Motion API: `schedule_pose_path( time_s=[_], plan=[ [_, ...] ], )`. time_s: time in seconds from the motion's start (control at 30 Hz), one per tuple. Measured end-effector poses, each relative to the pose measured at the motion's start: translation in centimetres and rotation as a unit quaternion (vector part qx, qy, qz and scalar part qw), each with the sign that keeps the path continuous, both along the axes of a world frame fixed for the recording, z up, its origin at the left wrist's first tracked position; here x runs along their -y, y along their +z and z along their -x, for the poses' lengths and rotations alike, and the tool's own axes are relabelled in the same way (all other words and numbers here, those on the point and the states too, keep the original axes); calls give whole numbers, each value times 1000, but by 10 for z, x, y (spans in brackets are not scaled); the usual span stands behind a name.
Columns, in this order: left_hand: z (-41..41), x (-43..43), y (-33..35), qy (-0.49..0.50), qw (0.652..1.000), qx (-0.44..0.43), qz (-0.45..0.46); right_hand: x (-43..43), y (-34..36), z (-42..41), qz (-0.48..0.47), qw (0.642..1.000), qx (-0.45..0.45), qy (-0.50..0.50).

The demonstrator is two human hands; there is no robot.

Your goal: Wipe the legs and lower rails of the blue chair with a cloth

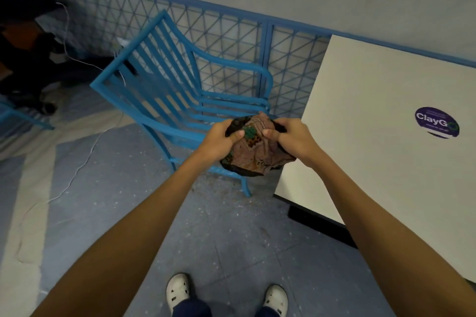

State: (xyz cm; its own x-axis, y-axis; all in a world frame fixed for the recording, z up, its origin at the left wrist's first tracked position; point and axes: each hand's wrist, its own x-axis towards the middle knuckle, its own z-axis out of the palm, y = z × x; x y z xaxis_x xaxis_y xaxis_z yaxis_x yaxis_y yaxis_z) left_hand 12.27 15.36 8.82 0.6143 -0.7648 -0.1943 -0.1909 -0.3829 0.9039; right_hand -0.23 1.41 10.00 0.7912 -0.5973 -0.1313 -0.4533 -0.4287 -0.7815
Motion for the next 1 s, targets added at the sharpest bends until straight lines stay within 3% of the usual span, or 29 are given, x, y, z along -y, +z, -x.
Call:
schedule_pose_path(
  time_s=[0.17,0.37,0.8,0.9,0.93,1.0],
  plan=[
    [-70,-47,-7,-13,1000,-16,10,-43,-6,-60,-3,1000,29,-1],
    [-125,-112,-47,-53,997,-51,-28,-100,-55,-100,-8,999,-9,34],
    [-148,-151,-243,2,989,-131,-66,-150,-244,-89,-169,977,-111,-74],
    [-135,-133,-296,20,986,-160,-37,-144,-298,-80,-317,938,17,-140],
    [-130,-125,-312,27,983,-179,-24,-142,-317,-77,-382,908,75,-152],
    [-118,-108,-345,41,977,-209,-3,-136,-353,-71,-534,810,174,-168]
  ],
)
